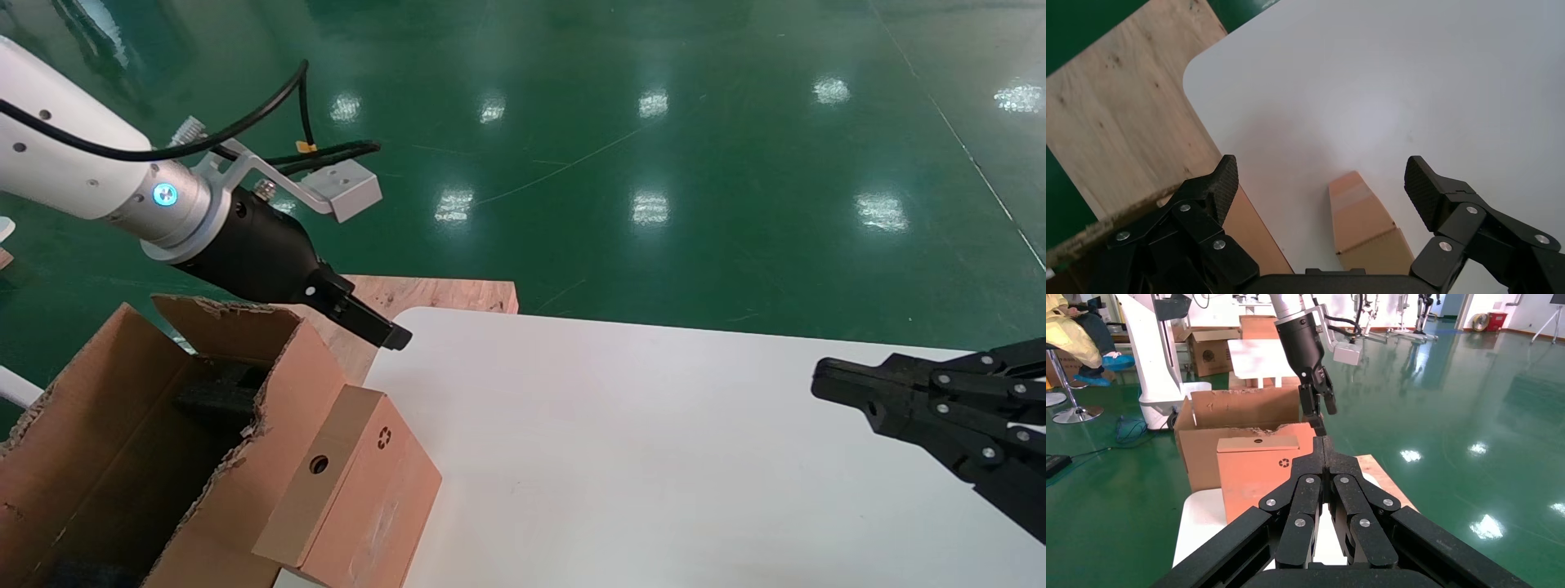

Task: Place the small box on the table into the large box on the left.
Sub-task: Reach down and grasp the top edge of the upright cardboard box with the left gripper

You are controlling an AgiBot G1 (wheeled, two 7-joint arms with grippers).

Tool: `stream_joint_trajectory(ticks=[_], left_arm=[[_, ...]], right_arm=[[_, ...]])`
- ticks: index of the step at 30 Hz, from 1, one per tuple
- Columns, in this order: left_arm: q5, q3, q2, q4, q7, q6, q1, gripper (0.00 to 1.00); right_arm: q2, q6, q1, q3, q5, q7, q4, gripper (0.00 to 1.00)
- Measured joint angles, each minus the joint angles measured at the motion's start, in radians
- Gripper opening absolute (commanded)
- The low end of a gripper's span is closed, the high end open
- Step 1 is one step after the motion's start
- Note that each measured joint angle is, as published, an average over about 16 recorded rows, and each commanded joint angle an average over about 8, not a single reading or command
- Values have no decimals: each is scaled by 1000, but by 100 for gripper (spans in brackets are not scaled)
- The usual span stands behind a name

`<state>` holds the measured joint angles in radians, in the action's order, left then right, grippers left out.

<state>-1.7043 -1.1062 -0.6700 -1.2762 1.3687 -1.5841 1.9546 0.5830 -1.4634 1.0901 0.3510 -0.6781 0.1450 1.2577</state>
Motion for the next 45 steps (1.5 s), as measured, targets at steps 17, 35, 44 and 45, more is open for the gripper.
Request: stream_joint_trajectory(ticks=[17, 35, 44, 45], left_arm=[[133, -165, 44, -65, 170, 10, 95, 100], [259, -374, 77, -78, 224, 23, 190, 100], [285, -447, 79, -79, 232, 35, 210, 100], [288, -453, 79, -79, 233, 37, 211, 100]], right_arm=[[0, 0, 0, 0, 0, 0, 0, 0], [0, 0, 0, 0, 0, 0, 0, 0], [0, 0, 0, 0, 0, 0, 0, 0], [0, 0, 0, 0, 0, 0, 0, 0]])
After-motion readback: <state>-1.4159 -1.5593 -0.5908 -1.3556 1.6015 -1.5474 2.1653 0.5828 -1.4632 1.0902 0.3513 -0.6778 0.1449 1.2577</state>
